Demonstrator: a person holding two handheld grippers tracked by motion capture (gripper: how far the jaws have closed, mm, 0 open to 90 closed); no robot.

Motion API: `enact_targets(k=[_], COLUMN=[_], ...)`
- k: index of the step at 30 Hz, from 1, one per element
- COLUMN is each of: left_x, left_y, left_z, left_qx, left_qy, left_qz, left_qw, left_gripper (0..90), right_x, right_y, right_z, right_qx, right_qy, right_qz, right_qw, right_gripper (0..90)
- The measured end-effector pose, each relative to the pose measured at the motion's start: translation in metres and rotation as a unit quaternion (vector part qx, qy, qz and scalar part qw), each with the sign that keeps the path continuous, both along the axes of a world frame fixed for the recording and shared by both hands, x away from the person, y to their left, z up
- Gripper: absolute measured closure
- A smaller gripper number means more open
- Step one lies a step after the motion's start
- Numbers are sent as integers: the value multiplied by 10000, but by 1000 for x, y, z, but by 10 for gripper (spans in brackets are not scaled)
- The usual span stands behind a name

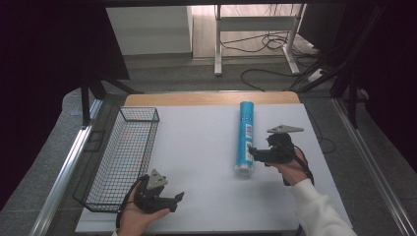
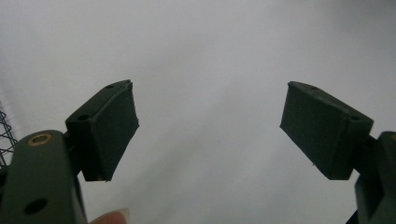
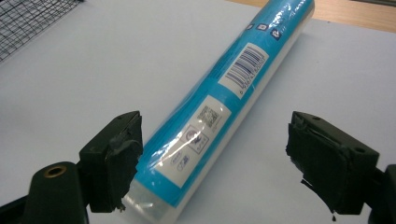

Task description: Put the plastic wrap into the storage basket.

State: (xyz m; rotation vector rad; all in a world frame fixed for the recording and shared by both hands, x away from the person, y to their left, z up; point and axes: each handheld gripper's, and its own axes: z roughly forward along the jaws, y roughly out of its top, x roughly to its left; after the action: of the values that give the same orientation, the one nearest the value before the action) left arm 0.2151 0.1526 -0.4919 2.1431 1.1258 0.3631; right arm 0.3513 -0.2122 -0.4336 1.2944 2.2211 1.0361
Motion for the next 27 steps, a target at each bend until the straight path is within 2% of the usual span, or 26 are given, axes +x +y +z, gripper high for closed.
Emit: enact_targets(k=[10,12,19,20,23,27], left_x=[-2,-2,-3,-3,-3,-3], left_y=[2,3,4,4,4,4], left_z=[1,1,1,1,1,1], left_qx=[-37,-53,-52,-54,-49,-52], left_qy=[-14,-22,-29,-31,-33,-33], left_qz=[-3,18,35,28,16,17], left_qw=[10000,10000,10000,10000,10000,10000], left_gripper=[182,182,182,182,182,182], right_x=[37,39,59,66,72,88], right_y=[15,16,23,25,26,27], right_z=[0,-1,-4,-5,-6,-12], right_qx=[-166,-166,-133,-176,-184,-105], right_qy=[178,190,441,516,580,769], right_qz=[-264,-282,-425,-482,-535,-671], right_qw=[9994,9993,9980,9974,9967,9947], right_gripper=[190,191,196,198,200,202])
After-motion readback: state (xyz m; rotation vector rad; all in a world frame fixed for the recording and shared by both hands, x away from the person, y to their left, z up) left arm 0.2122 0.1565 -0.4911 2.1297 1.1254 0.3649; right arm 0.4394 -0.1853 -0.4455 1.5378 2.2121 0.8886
